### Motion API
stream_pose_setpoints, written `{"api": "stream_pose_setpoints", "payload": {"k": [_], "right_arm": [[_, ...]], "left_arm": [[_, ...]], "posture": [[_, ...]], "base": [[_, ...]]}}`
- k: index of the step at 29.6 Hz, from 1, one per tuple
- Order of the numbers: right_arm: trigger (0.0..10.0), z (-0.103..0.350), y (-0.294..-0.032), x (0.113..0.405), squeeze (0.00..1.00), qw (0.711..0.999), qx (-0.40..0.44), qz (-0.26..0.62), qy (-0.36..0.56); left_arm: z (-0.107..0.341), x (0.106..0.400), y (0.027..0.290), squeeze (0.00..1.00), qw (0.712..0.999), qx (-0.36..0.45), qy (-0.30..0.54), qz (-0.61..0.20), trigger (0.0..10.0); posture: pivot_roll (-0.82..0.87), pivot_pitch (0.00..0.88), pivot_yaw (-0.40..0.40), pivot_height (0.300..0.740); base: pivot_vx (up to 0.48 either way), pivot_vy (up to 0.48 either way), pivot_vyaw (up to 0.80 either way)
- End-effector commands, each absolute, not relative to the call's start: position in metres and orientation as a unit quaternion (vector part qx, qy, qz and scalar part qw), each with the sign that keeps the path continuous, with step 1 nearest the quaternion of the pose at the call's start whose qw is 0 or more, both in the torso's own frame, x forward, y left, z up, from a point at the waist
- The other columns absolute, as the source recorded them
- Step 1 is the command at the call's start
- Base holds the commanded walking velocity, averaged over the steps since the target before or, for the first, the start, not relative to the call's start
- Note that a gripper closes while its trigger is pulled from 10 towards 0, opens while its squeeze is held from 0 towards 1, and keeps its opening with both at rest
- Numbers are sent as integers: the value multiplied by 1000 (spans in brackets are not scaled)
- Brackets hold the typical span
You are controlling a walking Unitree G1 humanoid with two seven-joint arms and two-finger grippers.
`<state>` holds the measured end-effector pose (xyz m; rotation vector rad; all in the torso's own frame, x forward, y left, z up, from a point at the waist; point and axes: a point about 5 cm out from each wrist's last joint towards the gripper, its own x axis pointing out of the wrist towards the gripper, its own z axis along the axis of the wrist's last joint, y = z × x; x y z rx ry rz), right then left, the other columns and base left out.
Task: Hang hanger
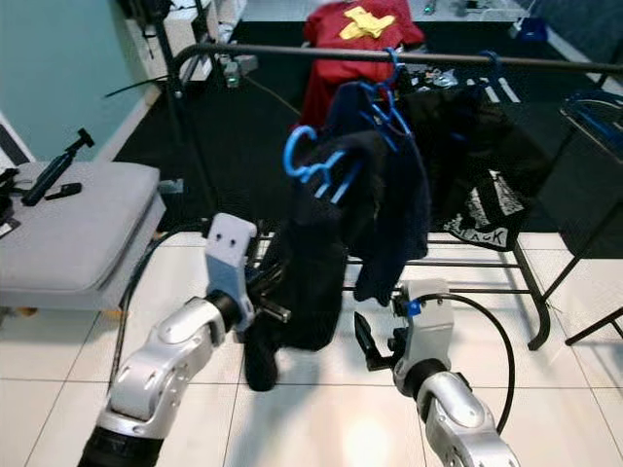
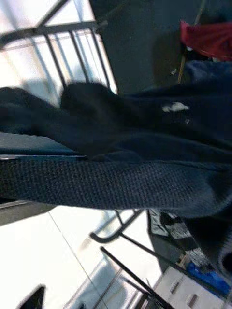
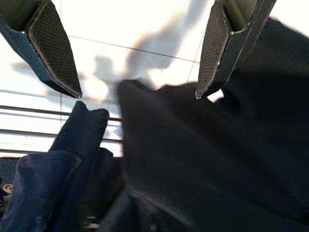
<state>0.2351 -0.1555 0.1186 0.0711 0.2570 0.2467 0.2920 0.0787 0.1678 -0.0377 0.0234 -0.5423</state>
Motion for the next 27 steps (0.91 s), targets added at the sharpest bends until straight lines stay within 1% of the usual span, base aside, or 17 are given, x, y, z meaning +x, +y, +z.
{"api": "stream_pose_setpoints", "payload": {"k": [1, 6, 8, 16, 27], "right_arm": [[10000, 115, -154, 234, 0, 982, 40, 125, 134], [10000, 115, -153, 235, 0, 982, 41, 126, 134], [10000, 114, -153, 236, 0, 982, 44, 127, 134], [10000, 114, -151, 237, 0, 982, 47, 128, 135], [10000, 114, -151, 237, 0, 981, 48, 128, 136]], "left_arm": [[181, 293, 78, 0, 963, -25, -23, -268, 10000], [186, 300, 76, 0, 966, -27, -32, -253, 10000], [188, 307, 82, 0, 970, -23, -40, -239, 10000], [188, 312, 88, 0, 974, -12, -39, -222, 10000], [189, 316, 89, 0, 978, -12, -39, -206, 10000]], "posture": [[-59, 120, -11, 740], [-58, 122, -12, 740], [-56, 124, -9, 740], [-55, 125, -5, 740], [-57, 127, -5, 740]], "base": [[412, 0, 0], [415, 0, 0], [416, 0, 0], [414, 0, 0], [401, 0, 0]]}}
